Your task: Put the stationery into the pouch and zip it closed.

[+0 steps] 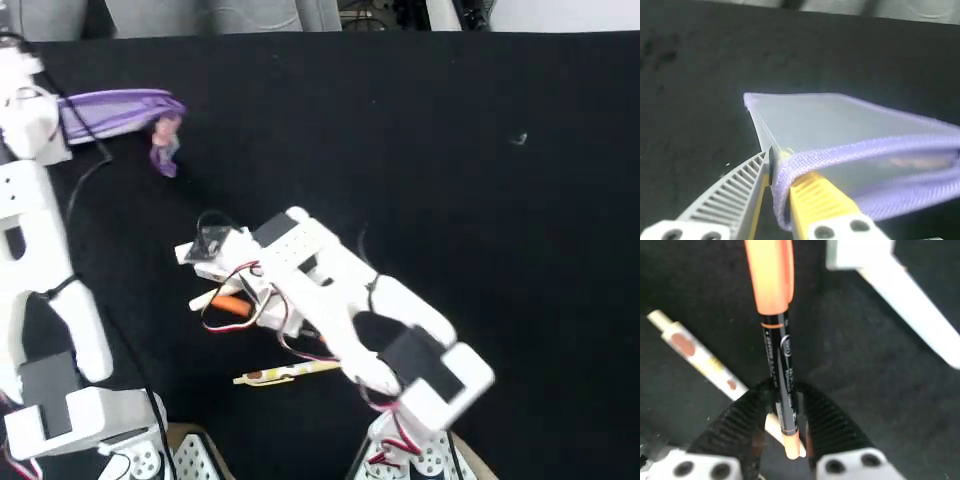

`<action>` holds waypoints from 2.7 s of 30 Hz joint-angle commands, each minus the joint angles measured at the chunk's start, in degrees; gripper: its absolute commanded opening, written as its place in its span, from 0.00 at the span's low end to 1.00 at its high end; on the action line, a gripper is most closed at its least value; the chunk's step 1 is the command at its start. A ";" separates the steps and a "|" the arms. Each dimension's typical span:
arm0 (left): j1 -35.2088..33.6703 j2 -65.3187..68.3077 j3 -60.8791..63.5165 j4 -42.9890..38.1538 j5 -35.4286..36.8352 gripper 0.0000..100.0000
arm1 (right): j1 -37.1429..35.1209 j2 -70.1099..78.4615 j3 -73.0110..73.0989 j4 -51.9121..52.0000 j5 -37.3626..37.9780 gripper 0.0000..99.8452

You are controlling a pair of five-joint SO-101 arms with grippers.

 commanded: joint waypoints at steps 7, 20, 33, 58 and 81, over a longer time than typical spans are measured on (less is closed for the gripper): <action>9.01 -0.35 -14.02 8.53 3.43 0.03 | 11.87 -26.33 2.07 7.47 -0.18 0.01; 22.81 -0.18 -13.58 11.43 7.21 0.03 | 29.19 -57.54 1.89 6.33 -2.20 0.01; 30.37 5.98 -14.20 14.68 11.78 0.03 | 28.92 -65.01 1.80 -15.21 -17.05 0.01; 33.98 9.14 -24.22 23.12 12.04 0.03 | 9.32 -75.12 37.76 -74.73 -23.12 0.01; 33.98 14.86 -24.75 23.12 12.04 0.03 | 17.14 -44.88 42.68 -98.90 -23.12 0.01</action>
